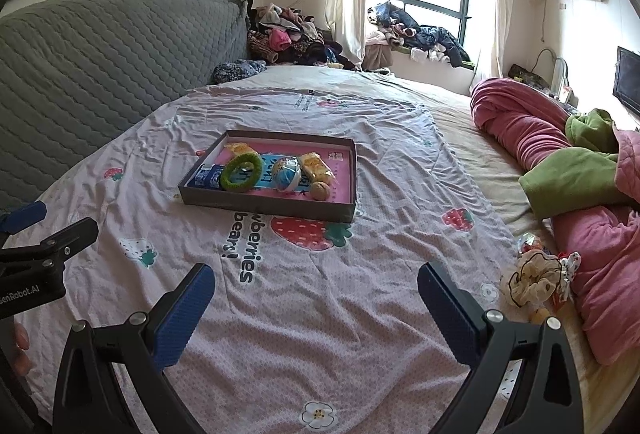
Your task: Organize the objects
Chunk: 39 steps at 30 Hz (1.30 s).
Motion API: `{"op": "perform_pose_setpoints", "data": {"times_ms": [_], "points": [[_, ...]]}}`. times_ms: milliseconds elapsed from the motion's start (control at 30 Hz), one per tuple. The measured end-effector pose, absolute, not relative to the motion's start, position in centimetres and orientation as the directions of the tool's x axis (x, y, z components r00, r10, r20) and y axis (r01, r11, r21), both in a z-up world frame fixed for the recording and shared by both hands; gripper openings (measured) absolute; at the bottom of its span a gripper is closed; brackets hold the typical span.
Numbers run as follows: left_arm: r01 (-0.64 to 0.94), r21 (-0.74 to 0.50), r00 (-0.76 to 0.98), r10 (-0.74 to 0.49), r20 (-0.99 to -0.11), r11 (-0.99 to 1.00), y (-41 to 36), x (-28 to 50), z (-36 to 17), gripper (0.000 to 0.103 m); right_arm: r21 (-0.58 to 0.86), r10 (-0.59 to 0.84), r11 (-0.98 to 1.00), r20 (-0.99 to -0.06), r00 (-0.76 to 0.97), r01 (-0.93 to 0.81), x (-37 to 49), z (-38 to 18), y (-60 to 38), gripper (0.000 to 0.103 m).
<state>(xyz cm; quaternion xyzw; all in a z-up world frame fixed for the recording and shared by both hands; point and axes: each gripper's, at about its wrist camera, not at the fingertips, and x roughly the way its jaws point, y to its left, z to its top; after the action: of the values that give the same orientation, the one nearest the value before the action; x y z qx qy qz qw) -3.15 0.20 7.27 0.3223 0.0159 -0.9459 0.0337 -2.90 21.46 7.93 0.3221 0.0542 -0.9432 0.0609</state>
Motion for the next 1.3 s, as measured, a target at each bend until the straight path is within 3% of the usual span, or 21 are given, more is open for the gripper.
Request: {"op": "perform_pose_setpoints", "data": {"times_ms": [1300], "points": [[0.075, 0.0, -0.738, -0.055, -0.673, -0.997, 0.2, -5.2, 0.7, 0.102, -0.057, -0.071, -0.988, -0.667, -0.742, 0.145, -3.8, 1.9, 22.4, 0.102]]}}
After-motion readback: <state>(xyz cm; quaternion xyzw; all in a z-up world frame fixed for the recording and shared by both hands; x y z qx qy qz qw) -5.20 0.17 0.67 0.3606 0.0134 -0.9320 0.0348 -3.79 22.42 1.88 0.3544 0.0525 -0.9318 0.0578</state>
